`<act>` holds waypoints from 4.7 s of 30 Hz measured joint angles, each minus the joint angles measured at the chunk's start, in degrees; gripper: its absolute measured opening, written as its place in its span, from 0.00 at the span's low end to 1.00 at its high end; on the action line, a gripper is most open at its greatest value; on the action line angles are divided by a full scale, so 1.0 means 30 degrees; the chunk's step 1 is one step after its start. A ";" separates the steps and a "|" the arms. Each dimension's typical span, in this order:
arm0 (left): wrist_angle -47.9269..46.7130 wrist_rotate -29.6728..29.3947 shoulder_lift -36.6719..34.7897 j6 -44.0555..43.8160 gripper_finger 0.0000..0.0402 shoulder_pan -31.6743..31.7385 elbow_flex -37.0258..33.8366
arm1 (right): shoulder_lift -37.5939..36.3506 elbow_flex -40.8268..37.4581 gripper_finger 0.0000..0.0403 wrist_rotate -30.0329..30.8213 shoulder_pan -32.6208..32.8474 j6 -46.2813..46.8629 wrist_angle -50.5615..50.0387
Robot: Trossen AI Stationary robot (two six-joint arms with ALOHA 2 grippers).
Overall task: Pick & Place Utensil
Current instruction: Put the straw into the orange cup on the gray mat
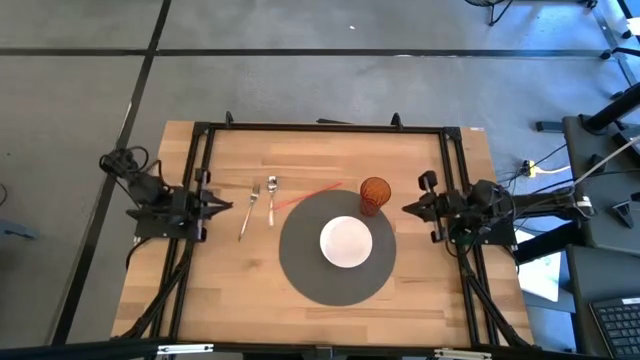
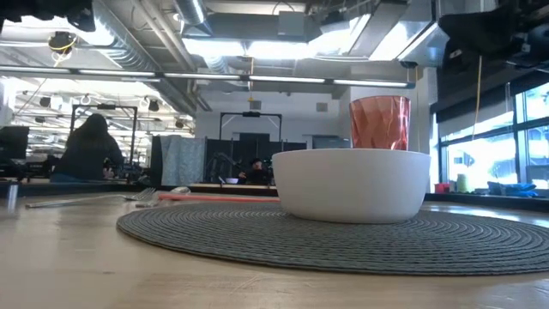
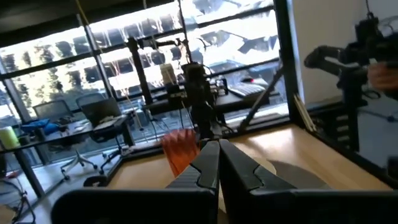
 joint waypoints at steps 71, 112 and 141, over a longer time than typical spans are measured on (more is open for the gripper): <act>0.3360 0.4695 0.1021 -0.1983 0.00 0.9552 -0.5034 | -0.3193 -0.1249 0.02 0.1019 0.0000 0.1015 -0.1134; 0.2774 0.7698 0.1314 -0.1326 0.00 0.9530 -0.5034 | -0.1615 0.0795 0.01 0.0807 0.0007 0.1955 -0.1614; 0.2829 0.7359 0.1319 -0.1841 0.00 0.9530 -0.5034 | 3.0413 3.1687 0.08 -0.0254 -0.2703 -0.3668 -1.9933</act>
